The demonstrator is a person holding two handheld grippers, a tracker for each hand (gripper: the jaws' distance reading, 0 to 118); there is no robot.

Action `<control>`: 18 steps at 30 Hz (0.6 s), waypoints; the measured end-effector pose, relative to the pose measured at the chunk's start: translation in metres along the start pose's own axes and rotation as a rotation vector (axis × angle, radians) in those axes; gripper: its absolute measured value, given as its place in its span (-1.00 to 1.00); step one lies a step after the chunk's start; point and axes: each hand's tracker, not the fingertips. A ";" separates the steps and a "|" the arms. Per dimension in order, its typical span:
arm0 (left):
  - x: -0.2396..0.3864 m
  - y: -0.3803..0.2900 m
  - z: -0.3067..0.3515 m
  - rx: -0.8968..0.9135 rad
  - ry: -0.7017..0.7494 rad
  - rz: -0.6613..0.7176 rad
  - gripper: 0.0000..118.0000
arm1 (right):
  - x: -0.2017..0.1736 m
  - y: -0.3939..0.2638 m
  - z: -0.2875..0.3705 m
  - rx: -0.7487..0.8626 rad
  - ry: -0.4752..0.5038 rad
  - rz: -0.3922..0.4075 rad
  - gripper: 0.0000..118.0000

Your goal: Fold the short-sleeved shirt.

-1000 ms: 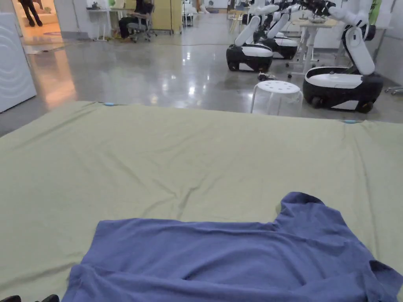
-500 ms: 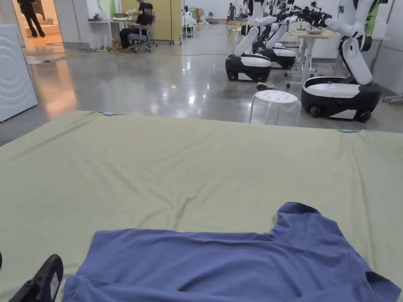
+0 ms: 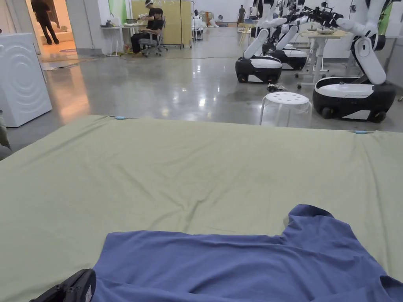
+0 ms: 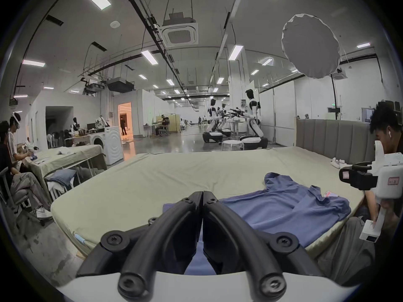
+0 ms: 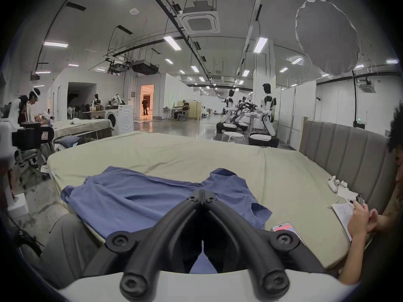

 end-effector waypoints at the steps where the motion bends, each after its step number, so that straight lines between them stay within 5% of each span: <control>1: -0.003 0.002 -0.002 -0.010 -0.021 -0.001 -0.96 | 0.001 0.001 -0.002 -0.004 0.008 -0.002 -1.00; 5: -0.017 0.008 -0.016 -0.014 -0.015 0.050 -0.96 | 0.003 0.004 -0.007 -0.008 0.040 -0.036 -1.00; 9: -0.058 0.017 -0.082 -0.228 -0.072 0.128 -0.94 | 0.007 -0.002 -0.016 -0.026 0.065 -0.058 -1.00; 10: -0.070 0.016 -0.105 -0.281 -0.100 0.137 -0.87 | 0.007 -0.005 -0.018 -0.038 0.070 -0.062 -1.00; 12: -0.091 0.010 -0.151 -0.378 -0.132 0.176 -0.40 | 0.009 -0.011 -0.023 -0.061 0.076 -0.073 -1.00; 18: -0.132 -0.013 -0.285 -0.642 -0.093 0.195 -0.11 | 0.026 -0.030 -0.036 -0.129 0.073 -0.114 -1.00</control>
